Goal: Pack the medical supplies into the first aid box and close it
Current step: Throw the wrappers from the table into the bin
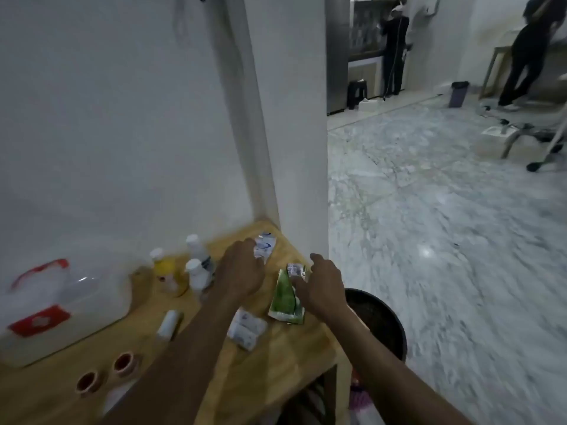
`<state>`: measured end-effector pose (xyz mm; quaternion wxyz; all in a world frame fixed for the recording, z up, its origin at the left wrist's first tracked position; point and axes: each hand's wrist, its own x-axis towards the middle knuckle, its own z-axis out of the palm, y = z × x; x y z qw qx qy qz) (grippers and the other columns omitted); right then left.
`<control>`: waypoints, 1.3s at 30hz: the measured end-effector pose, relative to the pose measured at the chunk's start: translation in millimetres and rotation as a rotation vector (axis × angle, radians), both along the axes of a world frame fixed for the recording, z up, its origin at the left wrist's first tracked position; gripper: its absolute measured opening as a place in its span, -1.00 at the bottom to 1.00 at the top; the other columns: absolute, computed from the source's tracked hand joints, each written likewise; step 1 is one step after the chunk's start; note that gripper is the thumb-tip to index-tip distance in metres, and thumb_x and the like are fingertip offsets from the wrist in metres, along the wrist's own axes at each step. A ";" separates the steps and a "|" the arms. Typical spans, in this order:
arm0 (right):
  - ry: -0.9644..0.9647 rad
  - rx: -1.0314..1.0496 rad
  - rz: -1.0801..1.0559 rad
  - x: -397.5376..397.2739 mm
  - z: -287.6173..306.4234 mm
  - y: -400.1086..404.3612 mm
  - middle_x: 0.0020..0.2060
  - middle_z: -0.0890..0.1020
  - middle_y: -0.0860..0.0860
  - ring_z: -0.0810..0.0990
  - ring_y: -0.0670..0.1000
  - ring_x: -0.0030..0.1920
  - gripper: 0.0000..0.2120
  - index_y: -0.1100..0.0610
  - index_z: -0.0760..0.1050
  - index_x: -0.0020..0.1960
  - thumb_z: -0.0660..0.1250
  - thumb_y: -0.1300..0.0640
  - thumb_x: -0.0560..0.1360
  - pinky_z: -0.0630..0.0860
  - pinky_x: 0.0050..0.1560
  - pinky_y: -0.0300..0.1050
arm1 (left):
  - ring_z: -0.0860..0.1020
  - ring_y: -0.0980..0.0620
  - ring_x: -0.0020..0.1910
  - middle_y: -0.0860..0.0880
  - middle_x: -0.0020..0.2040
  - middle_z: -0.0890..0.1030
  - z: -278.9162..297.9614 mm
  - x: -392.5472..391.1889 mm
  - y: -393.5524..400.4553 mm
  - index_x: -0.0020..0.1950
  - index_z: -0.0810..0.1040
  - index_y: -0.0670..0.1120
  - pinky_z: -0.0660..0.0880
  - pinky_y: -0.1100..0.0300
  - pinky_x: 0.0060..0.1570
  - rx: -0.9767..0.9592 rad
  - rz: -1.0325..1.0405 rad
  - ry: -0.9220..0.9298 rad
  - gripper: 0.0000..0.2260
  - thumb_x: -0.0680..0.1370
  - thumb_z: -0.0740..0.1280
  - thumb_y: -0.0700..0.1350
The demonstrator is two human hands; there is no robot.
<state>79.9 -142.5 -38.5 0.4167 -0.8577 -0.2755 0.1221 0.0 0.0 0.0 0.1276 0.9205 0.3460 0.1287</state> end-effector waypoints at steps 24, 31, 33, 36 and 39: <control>0.057 0.257 -0.344 77.3 19.1 -44.3 -0.47 0.51 -0.03 0.50 0.03 -0.35 -0.72 0.19 0.56 -0.23 0.38 0.00 0.53 0.38 -0.28 -0.11 | 0.60 -0.19 -0.25 -0.16 -0.32 0.62 -2.3 66.4 -15.2 -0.31 0.58 -0.20 0.48 0.07 -0.31 -0.248 0.189 -0.285 -0.85 0.39 0.43 -0.13; -0.010 0.229 -0.532 148.8 -8.9 -86.2 -0.22 0.56 -0.01 0.58 0.05 -0.13 -0.85 0.14 0.56 0.02 0.32 0.06 0.58 0.38 -0.20 -0.17 | 0.59 -0.19 -0.24 -0.14 -0.33 0.54 -20.7 149.6 -61.5 -0.37 0.42 -0.18 0.21 0.19 -0.49 -0.228 -0.035 -0.133 -0.78 0.39 0.42 -0.19; 0.015 0.144 -0.519 158.6 -29.2 -90.5 -0.18 0.53 0.01 0.48 -0.09 -0.27 -0.84 0.16 0.54 0.10 0.27 0.11 0.60 0.37 -0.27 -0.17 | 0.59 -0.24 -0.16 -0.26 -0.17 0.59 -33.9 169.4 -74.1 -0.36 0.36 -0.14 0.28 0.18 -0.45 -0.230 -0.074 -0.016 -0.77 0.40 0.40 -0.22; 0.076 0.013 -0.505 165.8 -66.1 -92.8 -0.07 0.58 0.10 0.41 -0.02 -0.28 -0.81 0.20 0.52 0.15 0.23 0.17 0.60 0.47 -0.20 -0.07 | 0.58 -0.26 0.00 -0.25 0.05 0.56 -55.9 190.9 -87.6 -0.10 0.44 -0.18 0.45 0.09 -0.21 -0.226 -0.114 0.190 -0.89 0.45 0.36 -0.25; 0.122 -0.088 -0.500 169.0 -102.5 -89.1 -0.06 0.61 0.14 0.51 0.09 -0.24 -0.86 0.21 0.50 0.07 0.21 0.20 0.58 0.47 -0.27 -0.02 | 0.55 -0.23 0.09 -0.23 0.15 0.50 -79.5 207.1 -90.8 0.08 0.44 -0.22 0.46 0.08 -0.13 -0.201 -0.130 0.358 -0.81 0.48 0.32 -0.29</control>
